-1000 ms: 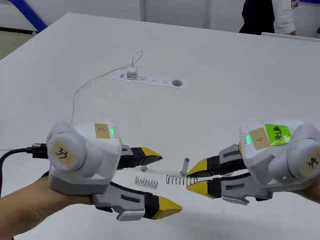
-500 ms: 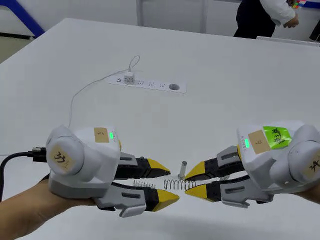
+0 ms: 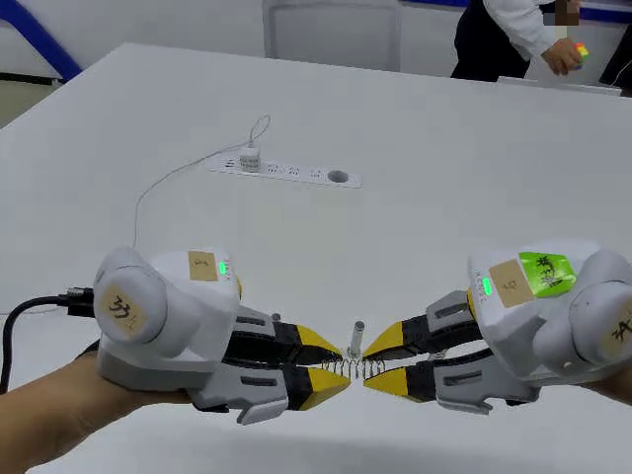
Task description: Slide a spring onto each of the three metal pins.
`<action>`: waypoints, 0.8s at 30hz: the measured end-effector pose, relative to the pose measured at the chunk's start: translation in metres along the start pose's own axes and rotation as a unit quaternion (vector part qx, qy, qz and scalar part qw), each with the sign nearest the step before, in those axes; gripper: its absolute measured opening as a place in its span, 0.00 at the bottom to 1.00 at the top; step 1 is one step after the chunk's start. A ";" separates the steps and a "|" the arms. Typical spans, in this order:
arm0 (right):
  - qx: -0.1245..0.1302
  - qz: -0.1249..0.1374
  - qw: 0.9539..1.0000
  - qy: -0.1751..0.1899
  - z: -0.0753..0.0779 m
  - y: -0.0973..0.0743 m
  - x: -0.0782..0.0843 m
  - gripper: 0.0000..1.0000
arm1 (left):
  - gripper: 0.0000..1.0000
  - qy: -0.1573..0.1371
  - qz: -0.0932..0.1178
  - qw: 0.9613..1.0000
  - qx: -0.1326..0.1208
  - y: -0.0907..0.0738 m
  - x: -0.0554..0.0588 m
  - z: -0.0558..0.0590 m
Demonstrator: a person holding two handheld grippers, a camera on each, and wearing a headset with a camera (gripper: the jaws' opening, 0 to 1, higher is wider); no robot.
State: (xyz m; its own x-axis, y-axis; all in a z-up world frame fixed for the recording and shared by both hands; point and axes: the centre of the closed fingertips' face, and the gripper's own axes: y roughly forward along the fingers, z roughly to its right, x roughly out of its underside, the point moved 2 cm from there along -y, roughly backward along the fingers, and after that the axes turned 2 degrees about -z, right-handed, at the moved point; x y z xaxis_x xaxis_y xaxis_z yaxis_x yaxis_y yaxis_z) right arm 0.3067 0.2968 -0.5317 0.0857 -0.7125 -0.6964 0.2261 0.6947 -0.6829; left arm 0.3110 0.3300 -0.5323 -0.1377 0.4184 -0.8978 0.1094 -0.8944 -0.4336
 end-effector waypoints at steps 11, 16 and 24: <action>-0.010 0.005 1.000 -0.006 -0.006 -0.003 -0.003 0.11 | 0.10 0.064 -0.013 0.998 0.017 -0.003 -0.002 0.010; -0.009 0.007 1.000 0.001 -0.004 -0.003 -0.003 0.12 | 0.10 0.070 -0.013 0.997 0.019 -0.003 -0.003 0.008; -0.007 0.007 1.000 0.007 -0.001 -0.003 0.000 0.12 | 0.10 0.073 -0.006 0.997 0.018 -0.005 -0.009 0.006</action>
State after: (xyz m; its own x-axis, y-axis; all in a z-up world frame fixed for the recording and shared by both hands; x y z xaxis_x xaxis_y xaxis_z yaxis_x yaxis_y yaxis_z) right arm 0.3053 0.2951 -0.5298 0.0756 -0.7007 -0.7095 0.2105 0.7067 -0.6755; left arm 0.3056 0.3295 -0.5222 0.0052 0.4460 -0.8950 0.0732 -0.8928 -0.4445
